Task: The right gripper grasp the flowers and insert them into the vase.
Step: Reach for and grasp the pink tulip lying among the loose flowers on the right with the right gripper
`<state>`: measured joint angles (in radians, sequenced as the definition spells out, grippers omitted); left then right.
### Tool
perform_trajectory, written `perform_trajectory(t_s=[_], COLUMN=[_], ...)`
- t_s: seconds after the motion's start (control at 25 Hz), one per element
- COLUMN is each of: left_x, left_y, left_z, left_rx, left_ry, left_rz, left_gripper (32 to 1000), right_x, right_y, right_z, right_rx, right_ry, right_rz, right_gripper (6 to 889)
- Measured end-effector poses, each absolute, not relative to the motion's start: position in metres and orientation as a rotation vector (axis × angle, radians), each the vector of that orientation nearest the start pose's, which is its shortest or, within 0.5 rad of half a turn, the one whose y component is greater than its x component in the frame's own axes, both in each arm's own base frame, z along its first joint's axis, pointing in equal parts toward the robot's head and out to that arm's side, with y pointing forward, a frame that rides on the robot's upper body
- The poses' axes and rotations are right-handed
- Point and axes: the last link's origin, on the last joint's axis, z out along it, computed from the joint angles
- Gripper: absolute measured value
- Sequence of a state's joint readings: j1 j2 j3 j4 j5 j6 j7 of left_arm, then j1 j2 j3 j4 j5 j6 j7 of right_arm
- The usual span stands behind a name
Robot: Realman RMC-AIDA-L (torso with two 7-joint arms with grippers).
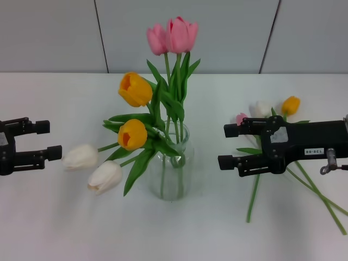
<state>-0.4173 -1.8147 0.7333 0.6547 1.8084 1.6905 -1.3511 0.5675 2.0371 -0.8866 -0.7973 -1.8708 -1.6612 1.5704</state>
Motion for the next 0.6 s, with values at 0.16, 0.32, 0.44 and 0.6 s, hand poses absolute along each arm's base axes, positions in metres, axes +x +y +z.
perform_trajectory(t_s=[0.16, 0.32, 0.44, 0.6], left_x=[-0.3086, -0.3085, -0.3086, -0.3084], left_y=[0.3164, 0.3165, 0.3165, 0.3163], left_z=[0.1122, 0.1122, 0.1122, 0.1111], left_rx=[-2.638, -2.637, -2.638, -2.638], left_ry=[-0.515, -0.515, -0.515, -0.516], left_rz=[-0.651, -0.652, -0.651, -0.654], left_gripper=[815, 815, 815, 815], right_x=[0.2128, 0.2125, 0.2121, 0.2136], right_y=[0.3407, 0.3403, 0.3401, 0.3441], right_z=[0.0179, 0.017, 0.0161, 0.016], right_rx=[-2.9, -2.901, -2.902, -2.873], right_ry=[0.538, 0.54, 0.543, 0.619], right_rz=[0.737, 0.74, 0.743, 0.727], right_gripper=[853, 852, 852, 852])
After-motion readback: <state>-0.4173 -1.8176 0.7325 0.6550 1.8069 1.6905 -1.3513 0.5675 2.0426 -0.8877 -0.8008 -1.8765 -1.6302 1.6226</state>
